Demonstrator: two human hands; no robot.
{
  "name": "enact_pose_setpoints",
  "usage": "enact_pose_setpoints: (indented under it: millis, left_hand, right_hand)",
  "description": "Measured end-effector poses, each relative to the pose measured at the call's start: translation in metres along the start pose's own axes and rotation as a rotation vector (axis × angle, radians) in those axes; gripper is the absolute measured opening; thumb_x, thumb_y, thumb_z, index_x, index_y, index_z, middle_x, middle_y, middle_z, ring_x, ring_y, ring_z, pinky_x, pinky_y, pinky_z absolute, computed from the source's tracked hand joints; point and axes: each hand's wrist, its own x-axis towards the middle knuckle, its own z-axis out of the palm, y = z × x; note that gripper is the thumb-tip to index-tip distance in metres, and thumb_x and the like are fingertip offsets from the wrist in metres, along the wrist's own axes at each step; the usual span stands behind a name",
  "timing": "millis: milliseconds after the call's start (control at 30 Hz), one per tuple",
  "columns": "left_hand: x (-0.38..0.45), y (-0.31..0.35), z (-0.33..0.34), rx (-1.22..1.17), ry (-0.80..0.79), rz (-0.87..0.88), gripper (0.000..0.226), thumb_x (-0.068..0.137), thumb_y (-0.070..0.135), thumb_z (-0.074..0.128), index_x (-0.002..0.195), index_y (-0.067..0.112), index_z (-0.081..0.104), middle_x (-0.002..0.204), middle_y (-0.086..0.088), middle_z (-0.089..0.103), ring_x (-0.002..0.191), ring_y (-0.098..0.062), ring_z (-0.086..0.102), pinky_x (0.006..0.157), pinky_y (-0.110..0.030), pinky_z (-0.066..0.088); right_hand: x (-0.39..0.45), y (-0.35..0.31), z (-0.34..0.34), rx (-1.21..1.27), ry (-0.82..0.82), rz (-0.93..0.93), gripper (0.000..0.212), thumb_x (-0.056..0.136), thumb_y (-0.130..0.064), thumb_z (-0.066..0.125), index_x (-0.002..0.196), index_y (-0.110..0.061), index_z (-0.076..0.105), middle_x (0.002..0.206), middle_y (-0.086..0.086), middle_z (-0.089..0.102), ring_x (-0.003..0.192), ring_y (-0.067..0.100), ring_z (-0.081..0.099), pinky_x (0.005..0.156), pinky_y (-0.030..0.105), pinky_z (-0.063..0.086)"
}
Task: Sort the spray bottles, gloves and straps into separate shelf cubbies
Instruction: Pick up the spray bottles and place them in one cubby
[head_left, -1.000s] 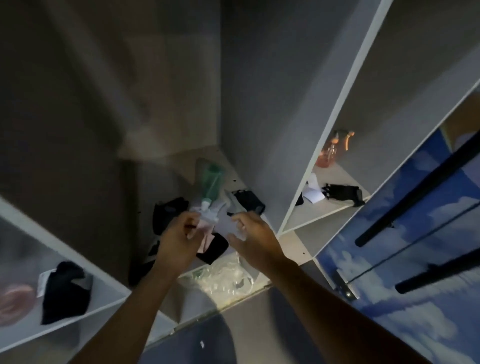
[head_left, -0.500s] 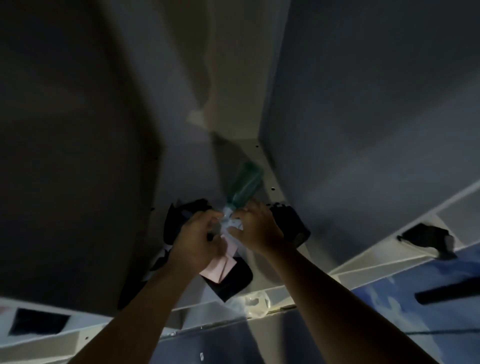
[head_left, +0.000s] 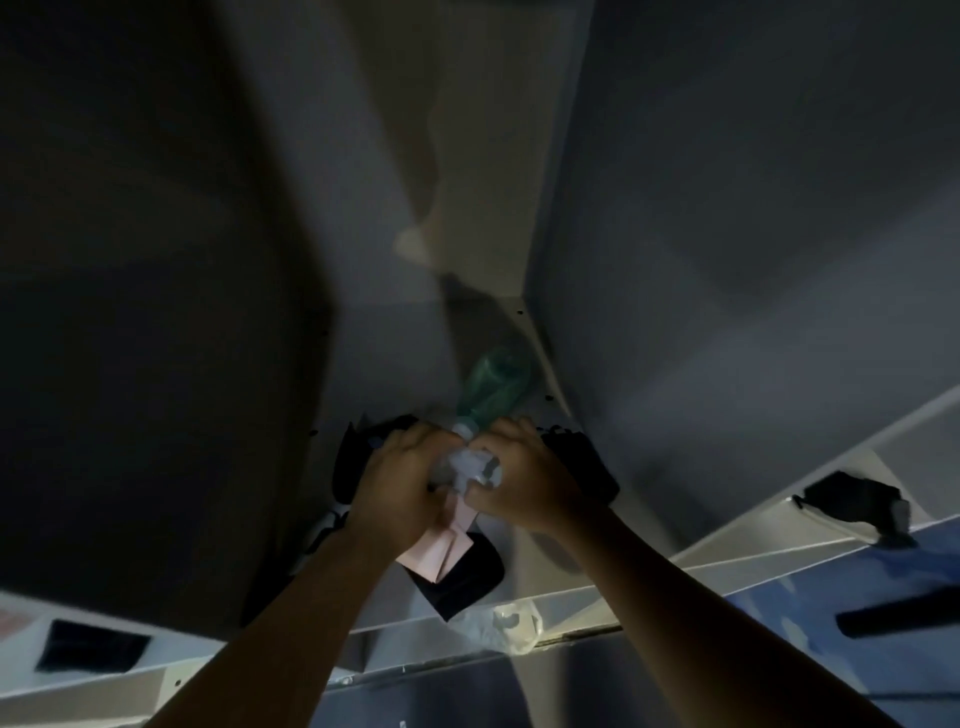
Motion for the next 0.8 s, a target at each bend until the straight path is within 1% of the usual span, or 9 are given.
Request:
enact_pose_setpoints:
  millis: [167, 267, 333, 400, 500, 533, 633, 700, 800]
  left_hand:
    - [0.006, 0.025, -0.016, 0.037, 0.101, 0.076, 0.04, 0.072, 0.013, 0.072, 0.109, 0.027, 0.068, 0.11, 0.001, 0.065, 0.103, -0.025, 0.058, 0.086, -0.042, 0.052]
    - [0.011, 0.043, -0.03, 0.028, 0.141, 0.121, 0.027, 0.081, 0.015, 0.069, 0.107, 0.025, 0.07, 0.107, 0.0, 0.065, 0.101, -0.024, 0.058, 0.082, -0.042, 0.053]
    - [0.015, 0.056, -0.039, 0.001, 0.182, 0.13, 0.03, 0.083, 0.01, 0.07, 0.111, 0.022, 0.07, 0.111, -0.002, 0.065, 0.104, -0.025, 0.058, 0.085, -0.042, 0.053]
    - [0.02, 0.071, -0.051, -0.011, 0.22, 0.124, 0.037, 0.082, 0.01, 0.067, 0.117, 0.022, 0.066, 0.12, -0.003, 0.061, 0.11, -0.026, 0.056, 0.09, -0.042, 0.052]
    - [0.02, 0.082, -0.062, -0.037, 0.228, 0.131, 0.045, 0.078, 0.026, 0.051, 0.123, 0.026, 0.06, 0.128, -0.002, 0.057, 0.116, -0.025, 0.055, 0.096, -0.04, 0.05]
    - [0.019, 0.083, -0.063, -0.038, 0.221, 0.141, 0.046, 0.078, 0.024, 0.053, 0.124, 0.027, 0.059, 0.128, -0.002, 0.057, 0.116, -0.025, 0.054, 0.097, -0.04, 0.05]
    - [0.016, 0.072, -0.059, -0.04, 0.179, 0.141, 0.052, 0.077, 0.01, 0.066, 0.122, 0.035, 0.057, 0.125, 0.004, 0.058, 0.116, -0.019, 0.054, 0.096, -0.04, 0.05]
    - [0.015, 0.066, -0.056, -0.051, 0.124, 0.157, 0.052, 0.077, 0.016, 0.064, 0.122, 0.041, 0.056, 0.125, 0.012, 0.058, 0.117, -0.014, 0.053, 0.097, -0.037, 0.049]
    - [0.013, 0.066, -0.055, -0.09, 0.13, 0.162, 0.048, 0.077, 0.018, 0.066, 0.121, 0.035, 0.058, 0.122, 0.01, 0.06, 0.115, -0.014, 0.055, 0.097, -0.038, 0.049]
  right_hand:
    - [-0.002, -0.011, -0.032, 0.06, 0.108, -0.017, 0.028, 0.067, -0.029, 0.068, 0.09, -0.016, 0.071, 0.089, 0.002, 0.065, 0.088, 0.021, 0.059, 0.073, 0.029, 0.052]
    - [0.003, -0.017, -0.049, 0.131, 0.139, 0.058, 0.015, 0.08, -0.031, 0.062, 0.086, -0.018, 0.068, 0.085, 0.0, 0.066, 0.082, 0.02, 0.06, 0.071, 0.03, 0.052]
    - [0.01, -0.022, -0.056, 0.164, 0.225, 0.112, 0.017, 0.085, -0.029, 0.059, 0.075, -0.017, 0.064, 0.072, 0.001, 0.062, 0.068, 0.018, 0.056, 0.062, 0.034, 0.051]
    - [0.016, -0.025, -0.067, 0.234, 0.311, 0.187, 0.027, 0.086, -0.028, 0.061, 0.066, -0.01, 0.058, 0.062, 0.004, 0.056, 0.058, 0.021, 0.052, 0.054, 0.036, 0.047]
    - [0.022, -0.018, -0.074, 0.316, 0.295, 0.315, 0.019, 0.085, -0.019, 0.067, 0.074, -0.005, 0.064, 0.07, 0.009, 0.065, 0.066, 0.024, 0.062, 0.06, 0.038, 0.052]
    - [0.022, -0.015, -0.073, 0.325, 0.291, 0.344, 0.015, 0.085, -0.017, 0.068, 0.076, -0.005, 0.066, 0.074, 0.009, 0.067, 0.069, 0.025, 0.064, 0.062, 0.038, 0.054]
    - [0.019, -0.018, -0.068, 0.339, 0.291, 0.374, 0.012, 0.084, -0.012, 0.072, 0.075, -0.007, 0.066, 0.074, 0.008, 0.068, 0.069, 0.023, 0.062, 0.062, 0.032, 0.051]
    - [0.019, -0.021, -0.067, 0.332, 0.288, 0.373, 0.015, 0.083, -0.013, 0.073, 0.073, -0.01, 0.063, 0.072, 0.005, 0.066, 0.063, 0.015, 0.058, 0.059, 0.027, 0.047]
    - [0.019, -0.023, -0.069, 0.329, 0.254, 0.379, 0.013, 0.083, -0.016, 0.076, 0.08, -0.013, 0.064, 0.077, 0.001, 0.065, 0.064, 0.002, 0.056, 0.058, 0.007, 0.04]
